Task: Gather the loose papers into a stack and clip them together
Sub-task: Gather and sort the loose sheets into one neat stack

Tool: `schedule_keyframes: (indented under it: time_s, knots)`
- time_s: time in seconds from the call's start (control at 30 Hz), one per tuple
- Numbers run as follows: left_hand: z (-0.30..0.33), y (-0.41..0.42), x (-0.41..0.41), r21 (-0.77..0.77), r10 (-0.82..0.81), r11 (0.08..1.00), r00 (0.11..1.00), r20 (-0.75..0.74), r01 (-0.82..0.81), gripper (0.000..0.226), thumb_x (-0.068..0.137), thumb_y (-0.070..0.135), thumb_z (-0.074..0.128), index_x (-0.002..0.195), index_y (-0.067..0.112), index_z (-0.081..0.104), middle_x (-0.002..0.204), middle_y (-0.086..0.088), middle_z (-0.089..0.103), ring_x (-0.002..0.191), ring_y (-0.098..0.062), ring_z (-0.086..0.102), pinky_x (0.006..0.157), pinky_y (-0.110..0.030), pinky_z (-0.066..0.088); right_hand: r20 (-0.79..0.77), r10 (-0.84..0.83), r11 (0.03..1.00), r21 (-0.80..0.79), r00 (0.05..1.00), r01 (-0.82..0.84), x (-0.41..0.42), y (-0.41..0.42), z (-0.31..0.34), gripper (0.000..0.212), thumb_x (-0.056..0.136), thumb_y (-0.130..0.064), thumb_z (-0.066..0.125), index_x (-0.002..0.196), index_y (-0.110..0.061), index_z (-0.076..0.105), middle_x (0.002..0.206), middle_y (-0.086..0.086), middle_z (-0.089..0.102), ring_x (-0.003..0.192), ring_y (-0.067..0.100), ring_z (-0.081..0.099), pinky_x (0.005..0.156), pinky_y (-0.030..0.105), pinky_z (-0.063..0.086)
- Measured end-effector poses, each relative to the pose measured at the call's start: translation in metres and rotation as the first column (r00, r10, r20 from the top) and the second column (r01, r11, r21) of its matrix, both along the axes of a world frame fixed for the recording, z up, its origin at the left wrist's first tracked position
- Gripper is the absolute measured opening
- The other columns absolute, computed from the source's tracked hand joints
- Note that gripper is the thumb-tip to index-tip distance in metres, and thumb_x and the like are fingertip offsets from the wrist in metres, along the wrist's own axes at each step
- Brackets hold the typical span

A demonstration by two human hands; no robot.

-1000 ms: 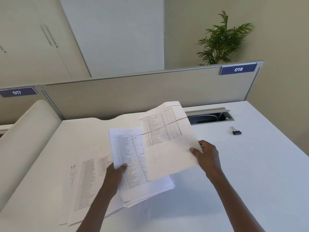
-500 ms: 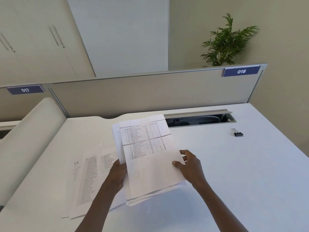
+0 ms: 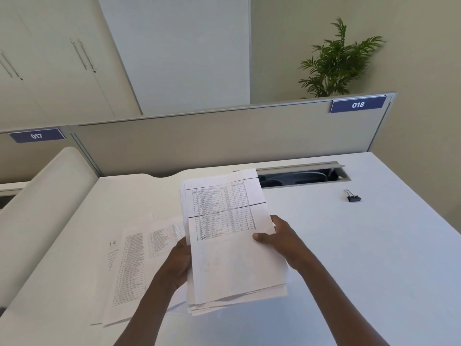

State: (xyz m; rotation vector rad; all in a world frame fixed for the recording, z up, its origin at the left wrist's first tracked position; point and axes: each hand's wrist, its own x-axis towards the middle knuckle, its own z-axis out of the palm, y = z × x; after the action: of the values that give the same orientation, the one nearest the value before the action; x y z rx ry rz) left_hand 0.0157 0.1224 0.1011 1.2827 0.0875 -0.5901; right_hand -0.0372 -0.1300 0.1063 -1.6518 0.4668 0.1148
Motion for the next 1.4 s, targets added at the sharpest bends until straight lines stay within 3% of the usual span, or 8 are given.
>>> schedule_keyframes:
  time_s: [0.2,0.37,0.5,0.6,0.83,0.93,1.1,1.4]
  knots:
    - [-0.007,0.003,0.006,0.045,0.054,0.998,0.997,-0.061,-0.051,0.026,0.100,0.023,0.049,0.106,0.011,0.071,0.112,-0.018,0.072,0.081,-0.027,0.073,0.059,-0.036,0.057,0.028,0.004,0.999,-0.053,1.000,-0.003,0.001,0.015,-0.005,0.052,0.071,-0.013,0.081,0.116,-0.020,0.056,0.108,-0.003,0.071,0.097,0.019,0.070,0.088,0.044,0.058]
    - [-0.007,0.012,0.022,-0.148,-0.006,0.989,0.975,-0.221,-0.027,0.079,0.089,0.074,0.023,0.118,0.019,0.071,0.118,-0.014,0.072,0.103,-0.034,0.070,0.069,-0.041,0.058,0.046,-0.024,0.995,-0.091,0.999,0.028,0.009,0.027,0.000,0.051,0.077,-0.010,0.077,0.120,-0.020,0.052,0.112,-0.004,0.067,0.099,0.017,0.066,0.085,0.037,0.057]
    - [-0.008,0.021,0.026,-0.072,0.017,0.997,0.990,-0.138,-0.027,0.033,0.095,0.033,0.059,0.118,0.013,0.070,0.118,-0.014,0.072,0.096,-0.026,0.073,0.070,-0.037,0.059,0.049,-0.020,0.992,-0.123,0.999,0.025,0.019,0.040,0.002,0.050,0.079,-0.008,0.075,0.120,-0.020,0.051,0.110,-0.006,0.064,0.098,0.015,0.064,0.077,0.028,0.054]
    - [-0.013,0.026,0.029,0.013,0.064,0.998,0.996,-0.066,-0.063,0.021,0.090,0.004,0.063,0.110,0.007,0.071,0.108,-0.014,0.075,0.084,-0.022,0.075,0.062,-0.033,0.060,0.052,-0.015,0.992,-0.127,0.999,0.022,0.026,0.046,0.001,0.049,0.078,-0.008,0.076,0.119,-0.021,0.052,0.109,-0.007,0.066,0.096,0.012,0.065,0.076,0.027,0.055]
    - [-0.020,0.053,0.041,0.059,0.123,0.991,0.992,-0.012,-0.122,0.018,0.091,0.001,0.061,0.103,0.011,0.071,0.094,-0.005,0.078,0.078,-0.014,0.075,0.057,-0.024,0.058,-0.049,-0.149,0.989,-0.033,0.988,0.147,0.045,0.061,-0.020,0.038,0.087,-0.036,0.070,0.118,-0.016,0.058,0.108,0.003,0.071,0.091,0.017,0.070,0.081,0.032,0.057]
    - [-0.025,0.069,0.051,0.064,0.150,0.987,0.989,-0.012,-0.149,0.018,0.091,0.002,0.062,0.102,0.013,0.072,0.094,-0.004,0.078,0.078,-0.014,0.075,0.057,-0.025,0.058,-0.127,-0.278,0.951,-0.179,0.952,0.253,0.055,0.056,-0.043,0.050,0.088,-0.045,0.064,0.124,-0.013,0.055,0.108,0.006,0.071,0.091,0.021,0.067,0.082,0.033,0.051]
    - [-0.038,0.100,0.071,0.101,0.188,0.977,0.982,-0.011,-0.186,0.021,0.090,0.005,0.065,0.109,0.012,0.070,0.098,-0.005,0.077,0.078,-0.015,0.075,0.061,-0.029,0.059,-0.234,-0.342,0.822,-0.543,0.910,0.169,0.059,0.048,-0.082,0.064,0.084,-0.044,0.069,0.128,-0.003,0.049,0.129,0.018,0.058,0.124,0.035,0.051,0.103,0.041,0.043]
    - [-0.054,0.131,0.100,0.141,0.182,0.973,0.983,0.002,-0.181,0.020,0.091,0.004,0.062,0.106,0.015,0.070,0.090,0.001,0.078,0.077,-0.016,0.074,0.065,-0.034,0.057,-0.334,-0.399,0.607,-0.795,0.854,-0.027,0.062,0.095,-0.109,0.072,0.069,-0.054,0.076,0.115,-0.005,0.050,0.118,0.011,0.049,0.116,0.029,0.047,0.085,0.039,0.049]
